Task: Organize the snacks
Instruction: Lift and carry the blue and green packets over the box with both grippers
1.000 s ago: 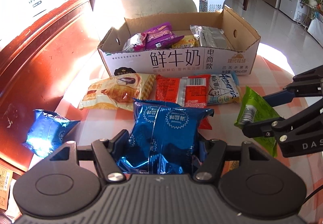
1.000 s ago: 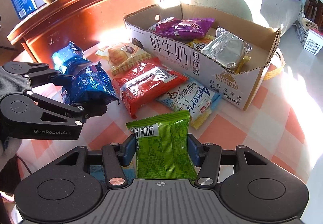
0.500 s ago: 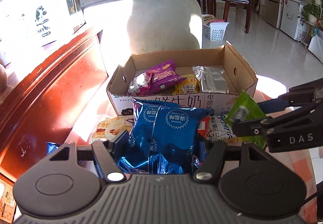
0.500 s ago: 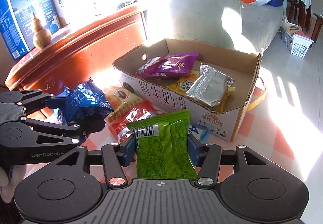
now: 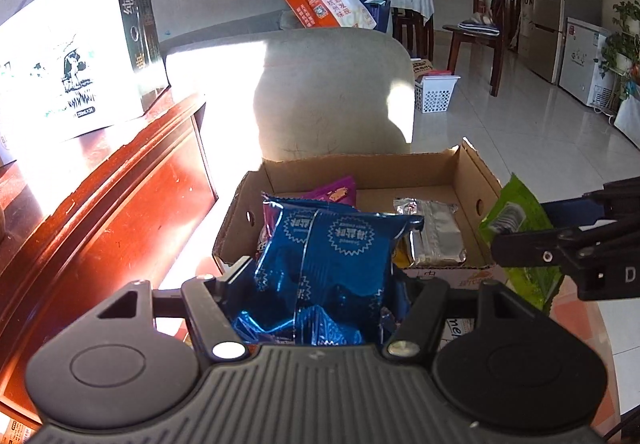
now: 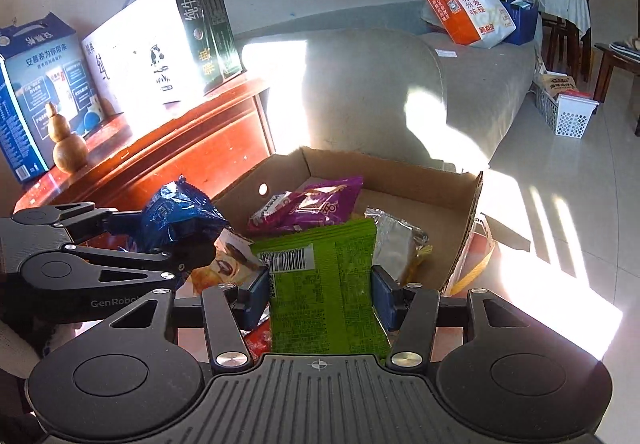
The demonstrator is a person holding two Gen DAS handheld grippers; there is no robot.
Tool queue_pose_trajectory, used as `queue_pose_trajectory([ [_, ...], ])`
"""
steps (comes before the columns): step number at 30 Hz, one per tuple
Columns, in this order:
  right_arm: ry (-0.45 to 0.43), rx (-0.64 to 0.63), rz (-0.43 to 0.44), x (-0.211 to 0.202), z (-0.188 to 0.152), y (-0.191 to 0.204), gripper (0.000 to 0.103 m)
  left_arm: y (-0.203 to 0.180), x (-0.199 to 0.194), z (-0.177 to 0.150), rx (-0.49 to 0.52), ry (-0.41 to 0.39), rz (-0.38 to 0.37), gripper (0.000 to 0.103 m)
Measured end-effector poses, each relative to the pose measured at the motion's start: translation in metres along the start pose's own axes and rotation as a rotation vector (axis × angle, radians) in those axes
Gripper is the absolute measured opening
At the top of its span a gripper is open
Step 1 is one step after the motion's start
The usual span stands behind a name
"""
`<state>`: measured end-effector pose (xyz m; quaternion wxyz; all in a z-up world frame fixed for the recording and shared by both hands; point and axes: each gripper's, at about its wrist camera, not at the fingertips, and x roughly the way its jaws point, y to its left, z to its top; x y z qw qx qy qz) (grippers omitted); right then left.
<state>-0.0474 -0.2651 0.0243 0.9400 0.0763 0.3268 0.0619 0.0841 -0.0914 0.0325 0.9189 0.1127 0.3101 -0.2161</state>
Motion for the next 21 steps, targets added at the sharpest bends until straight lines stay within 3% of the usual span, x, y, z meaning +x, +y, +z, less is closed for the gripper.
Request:
queue_pose_trajectory([
  [9, -0.037, 0.079, -0.040, 0.013, 0.018, -0.015, 0.052, 0.004, 0.027, 0.019, -0.046, 0.012, -0.019, 0.066],
  [21, -0.030, 0.136, -0.109, 0.042, 0.028, -0.029, 0.052, 0.004, 0.068, 0.038, -0.026, 0.026, -0.026, 0.066],
])
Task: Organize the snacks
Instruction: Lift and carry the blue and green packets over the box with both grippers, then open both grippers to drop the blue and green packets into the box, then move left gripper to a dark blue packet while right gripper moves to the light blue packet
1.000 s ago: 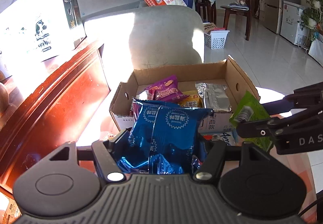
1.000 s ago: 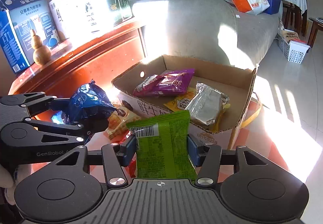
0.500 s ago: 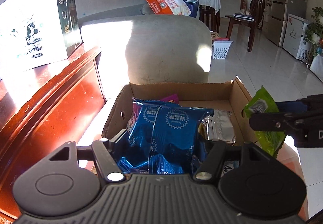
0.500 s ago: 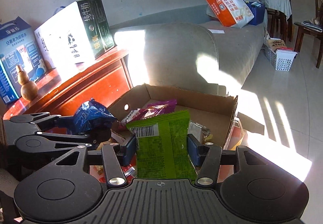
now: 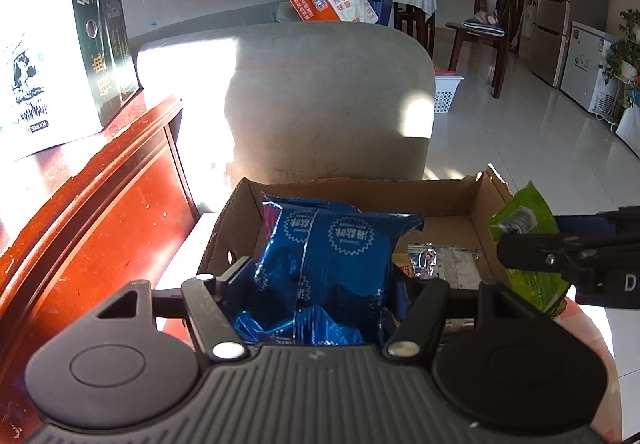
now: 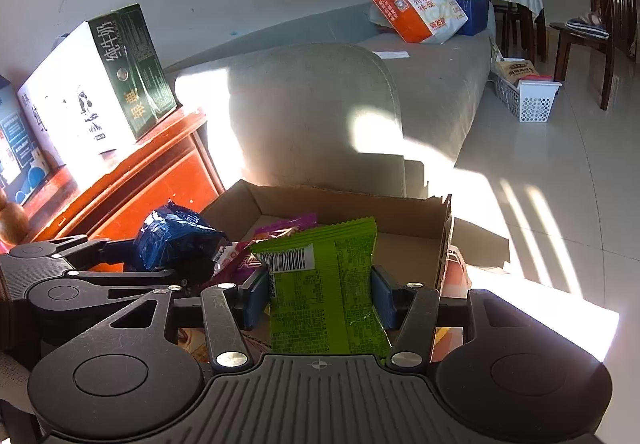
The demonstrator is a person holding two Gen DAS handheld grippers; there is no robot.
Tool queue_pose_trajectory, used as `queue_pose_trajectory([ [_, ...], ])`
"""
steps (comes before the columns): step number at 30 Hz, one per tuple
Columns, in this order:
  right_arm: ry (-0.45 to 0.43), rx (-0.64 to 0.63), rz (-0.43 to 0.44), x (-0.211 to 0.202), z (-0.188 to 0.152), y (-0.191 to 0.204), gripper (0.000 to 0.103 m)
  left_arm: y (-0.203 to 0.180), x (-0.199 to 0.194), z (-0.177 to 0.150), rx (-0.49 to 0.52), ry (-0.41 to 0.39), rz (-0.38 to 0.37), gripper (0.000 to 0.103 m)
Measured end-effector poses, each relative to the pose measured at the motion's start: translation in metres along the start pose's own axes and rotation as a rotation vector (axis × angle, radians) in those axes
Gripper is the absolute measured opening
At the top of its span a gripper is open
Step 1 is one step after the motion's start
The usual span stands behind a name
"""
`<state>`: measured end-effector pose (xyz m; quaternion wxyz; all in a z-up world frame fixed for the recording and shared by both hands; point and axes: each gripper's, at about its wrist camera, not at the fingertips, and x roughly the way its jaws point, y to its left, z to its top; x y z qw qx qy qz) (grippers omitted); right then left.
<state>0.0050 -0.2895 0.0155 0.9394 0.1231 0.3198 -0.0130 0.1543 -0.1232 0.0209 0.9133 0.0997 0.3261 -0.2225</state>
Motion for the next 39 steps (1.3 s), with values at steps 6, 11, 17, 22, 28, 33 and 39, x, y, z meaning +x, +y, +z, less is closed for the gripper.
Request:
queue_pose_trajectory([
  [6, -0.009, 0.066, -0.056, 0.017, 0.004, -0.009, 0.054, -0.003, 0.022, 0.010, -0.027, -0.001, -0.022, 0.069],
  [11, -0.002, 0.139, -0.074, 0.020, 0.004, -0.017, 0.071, -0.008, 0.026, 0.009, -0.045, 0.014, -0.024, 0.093],
  [17, -0.003, 0.145, -0.061, 0.015, 0.001, -0.015, 0.076, -0.002, 0.014, 0.007, -0.047, 0.021, -0.002, 0.093],
  [22, 0.026, 0.122, -0.050, 0.015, -0.003, -0.009, 0.080, 0.004, 0.005, 0.003, -0.063, 0.045, 0.015, 0.093],
  [28, 0.053, 0.136, -0.012, 0.011, -0.007, -0.005, 0.082, 0.009, -0.010, -0.006, -0.056, 0.074, 0.023, 0.093],
  [33, 0.098, 0.133, 0.014, 0.006, -0.019, 0.001, 0.083, 0.014, -0.022, -0.020, -0.042, 0.099, 0.038, 0.093],
  [39, 0.164, 0.144, 0.009, 0.001, -0.037, 0.002, 0.084, 0.019, -0.030, -0.036, -0.016, 0.134, 0.052, 0.093],
])
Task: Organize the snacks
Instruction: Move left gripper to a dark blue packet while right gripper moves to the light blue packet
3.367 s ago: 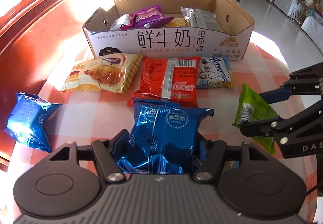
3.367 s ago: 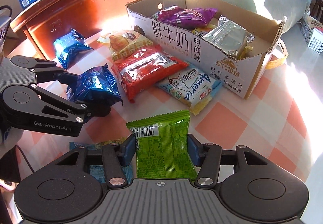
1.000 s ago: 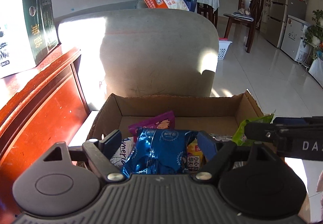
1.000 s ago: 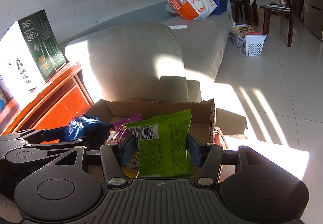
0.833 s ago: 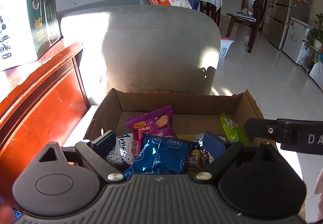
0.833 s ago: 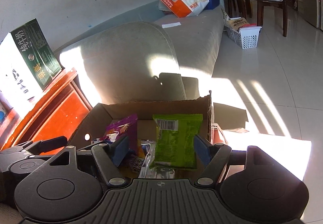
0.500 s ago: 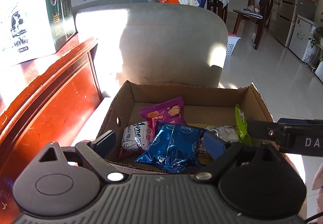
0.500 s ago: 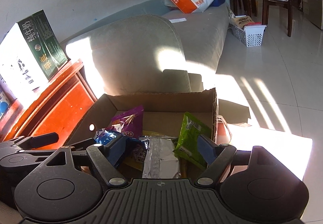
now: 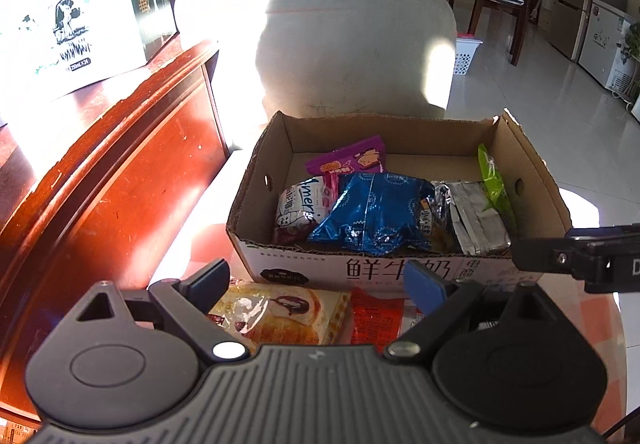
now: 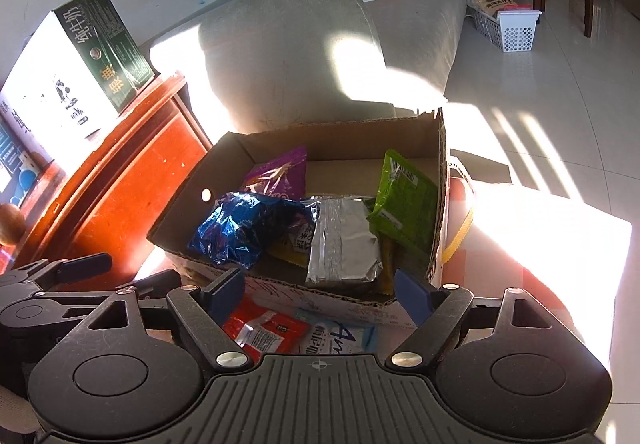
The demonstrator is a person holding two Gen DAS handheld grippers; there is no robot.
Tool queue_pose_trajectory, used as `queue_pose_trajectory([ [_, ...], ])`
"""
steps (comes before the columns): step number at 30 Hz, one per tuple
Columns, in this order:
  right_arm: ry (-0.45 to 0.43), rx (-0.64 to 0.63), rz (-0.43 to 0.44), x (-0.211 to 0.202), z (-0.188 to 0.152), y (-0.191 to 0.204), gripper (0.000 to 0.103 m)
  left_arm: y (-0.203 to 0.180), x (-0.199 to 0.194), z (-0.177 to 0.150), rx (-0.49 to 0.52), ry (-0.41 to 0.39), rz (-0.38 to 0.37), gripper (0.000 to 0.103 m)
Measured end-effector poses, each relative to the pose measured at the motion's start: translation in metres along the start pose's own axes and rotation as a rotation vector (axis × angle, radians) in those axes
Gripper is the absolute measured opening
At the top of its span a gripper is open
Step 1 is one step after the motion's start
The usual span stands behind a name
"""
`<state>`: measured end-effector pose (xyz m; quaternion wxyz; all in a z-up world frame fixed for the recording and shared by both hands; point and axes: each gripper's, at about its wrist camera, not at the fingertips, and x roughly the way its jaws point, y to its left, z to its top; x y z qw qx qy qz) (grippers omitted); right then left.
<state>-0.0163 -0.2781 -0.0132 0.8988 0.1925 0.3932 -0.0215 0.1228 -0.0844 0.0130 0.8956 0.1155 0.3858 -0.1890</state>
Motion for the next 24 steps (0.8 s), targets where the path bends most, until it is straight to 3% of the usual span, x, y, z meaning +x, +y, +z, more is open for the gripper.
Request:
queue_pose_trajectory([
  [24, 0.151, 0.116, -0.048, -0.044, -0.123, 0.008, 0.085, 0.079, -0.016, -0.071, 0.055, 0.091, 0.134, 0.093],
])
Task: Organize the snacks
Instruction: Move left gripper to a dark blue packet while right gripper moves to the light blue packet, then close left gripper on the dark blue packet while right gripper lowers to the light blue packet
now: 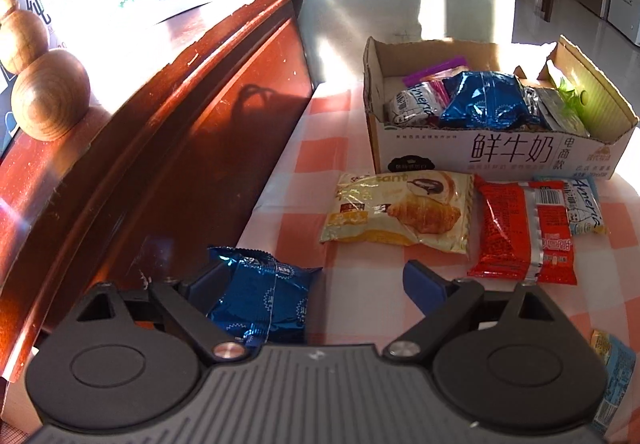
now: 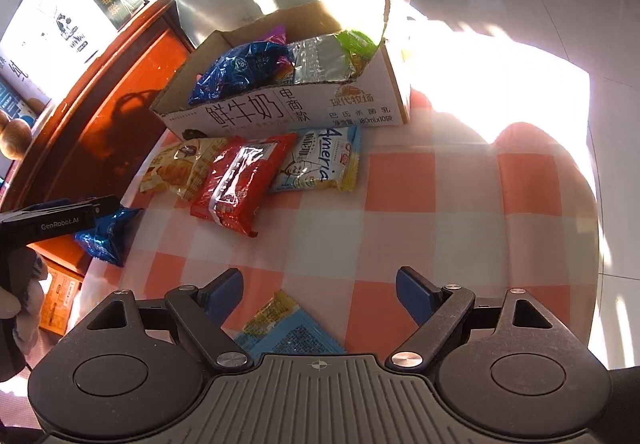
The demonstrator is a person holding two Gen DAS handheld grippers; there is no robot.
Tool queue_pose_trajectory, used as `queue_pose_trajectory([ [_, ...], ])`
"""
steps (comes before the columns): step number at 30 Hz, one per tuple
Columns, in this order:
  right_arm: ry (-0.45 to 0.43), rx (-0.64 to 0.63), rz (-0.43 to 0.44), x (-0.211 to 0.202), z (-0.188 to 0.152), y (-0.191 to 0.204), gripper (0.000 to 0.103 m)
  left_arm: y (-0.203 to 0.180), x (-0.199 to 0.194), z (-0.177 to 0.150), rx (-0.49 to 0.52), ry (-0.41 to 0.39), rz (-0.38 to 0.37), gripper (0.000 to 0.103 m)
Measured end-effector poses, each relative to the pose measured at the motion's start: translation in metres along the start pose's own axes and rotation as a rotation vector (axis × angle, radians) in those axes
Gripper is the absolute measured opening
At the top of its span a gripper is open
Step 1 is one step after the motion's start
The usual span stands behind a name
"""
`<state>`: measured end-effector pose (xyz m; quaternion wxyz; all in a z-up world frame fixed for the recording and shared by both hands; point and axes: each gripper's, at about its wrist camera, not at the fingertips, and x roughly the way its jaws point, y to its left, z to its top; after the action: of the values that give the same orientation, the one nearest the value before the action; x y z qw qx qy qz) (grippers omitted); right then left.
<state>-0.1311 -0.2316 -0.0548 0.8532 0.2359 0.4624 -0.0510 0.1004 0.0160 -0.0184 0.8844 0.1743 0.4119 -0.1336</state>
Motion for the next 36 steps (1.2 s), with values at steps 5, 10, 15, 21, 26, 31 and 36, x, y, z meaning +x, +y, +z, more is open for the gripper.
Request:
queue_pose_trajectory([
  [5, 0.055, 0.049, 0.000, 0.004, -0.017, 0.010, 0.085, 0.003, 0.003, -0.008, 0.065, -0.009, 0.060, 0.093],
  [10, 0.127, 0.143, -0.035, 0.016, -0.038, 0.017, 0.085, 0.004, 0.008, -0.018, 0.169, -0.031, 0.087, 0.093],
  [15, 0.140, 0.222, -0.079, 0.029, -0.043, 0.024, 0.085, 0.007, 0.019, -0.026, 0.219, -0.025, 0.060, 0.093],
  [21, 0.078, 0.214, -0.147, 0.039, -0.038, 0.047, 0.091, 0.012, 0.036, -0.028, 0.198, -0.010, 0.021, 0.093],
  [26, 0.023, 0.116, -0.225, 0.046, -0.038, 0.064, 0.091, 0.020, 0.046, -0.027, 0.147, -0.017, 0.002, 0.093],
  [31, -0.003, 0.014, -0.207, 0.046, -0.041, 0.067, 0.088, 0.027, 0.058, -0.028, 0.085, 0.022, -0.038, 0.076],
  [36, -0.015, -0.110, -0.124, 0.046, -0.037, 0.072, 0.078, 0.030, 0.058, -0.029, -0.001, 0.063, -0.136, 0.065],
])
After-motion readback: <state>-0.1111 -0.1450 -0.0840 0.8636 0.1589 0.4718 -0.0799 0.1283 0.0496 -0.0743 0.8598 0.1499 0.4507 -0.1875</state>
